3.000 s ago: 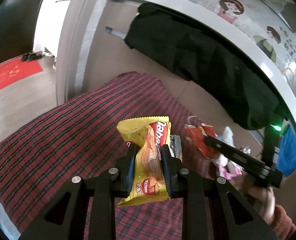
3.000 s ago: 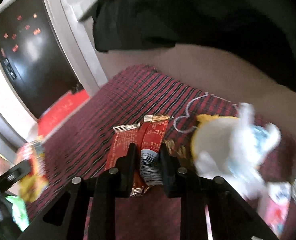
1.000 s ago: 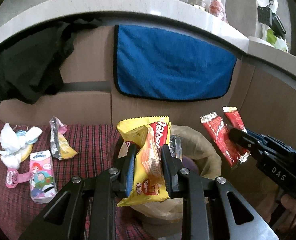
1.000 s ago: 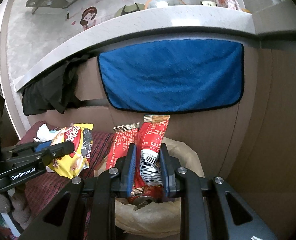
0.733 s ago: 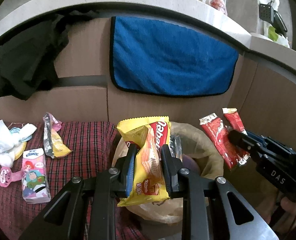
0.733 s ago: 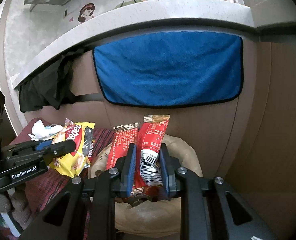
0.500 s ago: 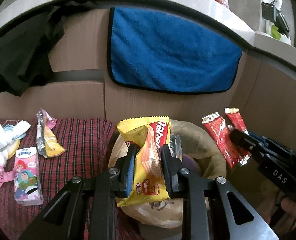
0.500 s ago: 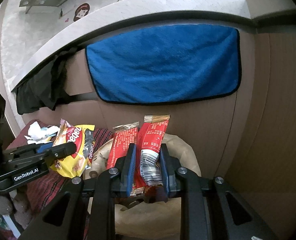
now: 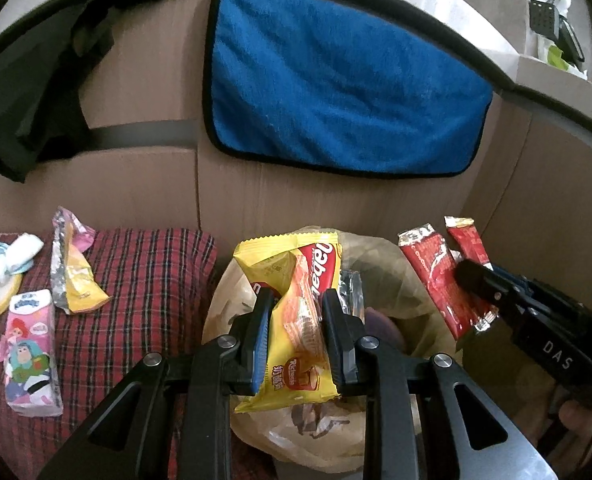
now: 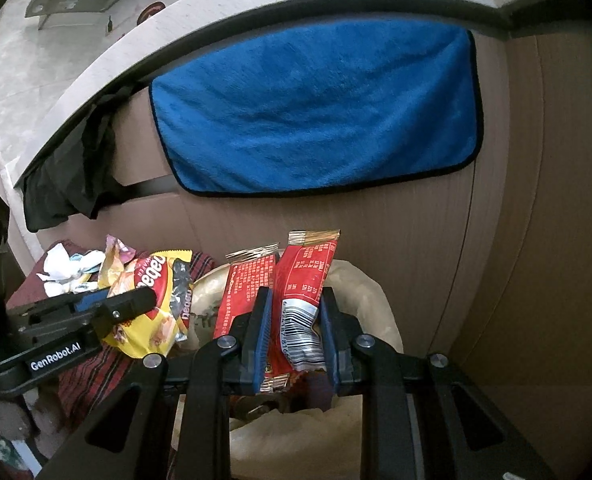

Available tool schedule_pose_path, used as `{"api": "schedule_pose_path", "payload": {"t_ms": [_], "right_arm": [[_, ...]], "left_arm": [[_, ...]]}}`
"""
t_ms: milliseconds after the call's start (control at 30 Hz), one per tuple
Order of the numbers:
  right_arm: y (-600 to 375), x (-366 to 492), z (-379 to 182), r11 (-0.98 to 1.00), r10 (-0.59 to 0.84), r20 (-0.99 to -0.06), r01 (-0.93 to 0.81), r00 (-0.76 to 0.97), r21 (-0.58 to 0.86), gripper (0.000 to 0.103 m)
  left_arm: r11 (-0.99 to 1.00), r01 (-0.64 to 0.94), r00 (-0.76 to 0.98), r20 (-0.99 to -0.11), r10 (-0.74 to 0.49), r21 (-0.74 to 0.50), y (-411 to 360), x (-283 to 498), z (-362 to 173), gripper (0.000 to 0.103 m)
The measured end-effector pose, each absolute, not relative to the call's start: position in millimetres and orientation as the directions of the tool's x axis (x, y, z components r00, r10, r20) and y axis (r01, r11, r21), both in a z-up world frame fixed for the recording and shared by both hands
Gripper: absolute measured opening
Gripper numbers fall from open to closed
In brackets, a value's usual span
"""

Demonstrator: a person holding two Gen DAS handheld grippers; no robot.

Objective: Collect trash
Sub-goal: 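Carry the yellow bag and red wrappers over the lined bin and open both grippers, then grasp the yellow-and-pink snack bag with the right gripper while the left gripper approaches the pink card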

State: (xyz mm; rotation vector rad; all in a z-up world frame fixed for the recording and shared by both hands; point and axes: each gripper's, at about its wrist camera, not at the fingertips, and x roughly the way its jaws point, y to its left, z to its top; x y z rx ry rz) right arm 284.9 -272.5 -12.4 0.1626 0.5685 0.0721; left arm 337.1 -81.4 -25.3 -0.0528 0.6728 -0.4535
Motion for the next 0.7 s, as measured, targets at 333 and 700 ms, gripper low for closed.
{"api": "schedule_pose_path", "payload": {"t_ms": [333,700], "right_arm": [[-268.6,287.7,-21.0,0.983,0.133,-0.539,-0.041,0.832,0.179,0.052],[-264.3,277.0,-20.2,0.982,0.132,-0.549,-0.031,0.825,0.189,0.052]], "left_arm": [[0.85,0.406,0.631,-0.569,-0.527,-0.336,-66.0,351.9,-25.8,0.057],[0.899,0.329,0.681,-0.588,-0.437,-0.288,-34.0,339.4,-14.4,0.057]]}}
